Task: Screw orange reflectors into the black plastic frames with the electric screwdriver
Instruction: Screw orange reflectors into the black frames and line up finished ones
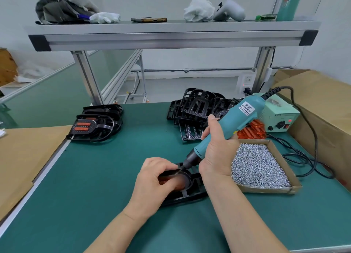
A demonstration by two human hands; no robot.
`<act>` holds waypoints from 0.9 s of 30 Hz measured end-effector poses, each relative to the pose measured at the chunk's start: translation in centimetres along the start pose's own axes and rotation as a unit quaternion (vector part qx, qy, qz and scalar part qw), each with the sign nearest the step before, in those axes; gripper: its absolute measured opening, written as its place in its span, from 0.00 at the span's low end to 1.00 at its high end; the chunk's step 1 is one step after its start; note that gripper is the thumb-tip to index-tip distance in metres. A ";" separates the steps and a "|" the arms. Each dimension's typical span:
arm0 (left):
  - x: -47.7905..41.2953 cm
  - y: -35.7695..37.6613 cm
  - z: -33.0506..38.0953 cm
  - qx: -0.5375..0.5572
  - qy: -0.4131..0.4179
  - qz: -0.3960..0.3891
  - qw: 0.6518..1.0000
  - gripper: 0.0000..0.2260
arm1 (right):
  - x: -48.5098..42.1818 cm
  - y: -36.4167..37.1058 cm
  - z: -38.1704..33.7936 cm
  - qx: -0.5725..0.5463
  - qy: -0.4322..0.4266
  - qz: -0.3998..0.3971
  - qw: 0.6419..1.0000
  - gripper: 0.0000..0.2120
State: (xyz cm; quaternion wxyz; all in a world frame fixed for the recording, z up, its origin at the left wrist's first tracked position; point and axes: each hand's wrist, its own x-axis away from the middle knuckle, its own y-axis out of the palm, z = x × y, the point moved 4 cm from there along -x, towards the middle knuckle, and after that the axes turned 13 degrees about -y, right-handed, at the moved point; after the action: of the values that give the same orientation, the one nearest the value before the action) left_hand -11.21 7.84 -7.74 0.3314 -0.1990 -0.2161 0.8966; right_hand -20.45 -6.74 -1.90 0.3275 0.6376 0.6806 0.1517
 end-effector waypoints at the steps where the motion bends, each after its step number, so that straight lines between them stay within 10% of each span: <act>1: 0.1 -0.1 -0.3 -0.017 -0.010 -0.016 1.000 0.15 | -0.1 0.0 0.1 0.002 -0.001 -0.003 1.000 0.10; 5: 1.0 -0.1 -2.3 -0.074 -0.036 -0.082 0.993 0.33 | -0.5 -0.1 0.2 0.016 -0.021 -0.030 0.999 0.09; 11: 1.4 -0.1 -3.4 -0.061 -0.027 -0.077 0.995 0.18 | 0.1 0.4 0.6 0.065 -0.052 -0.090 0.992 0.09; 27: 1.1 0.3 -4.0 -0.066 -0.008 -0.075 0.995 0.19 | 1.0 0.9 1.5 0.128 -0.062 -0.139 0.980 0.09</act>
State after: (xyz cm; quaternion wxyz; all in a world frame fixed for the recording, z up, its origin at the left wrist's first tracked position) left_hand -10.15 9.42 -11.49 0.3816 -0.1963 -0.2917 0.8548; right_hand -18.77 -5.92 -2.67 0.3023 0.5819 0.7546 -0.0233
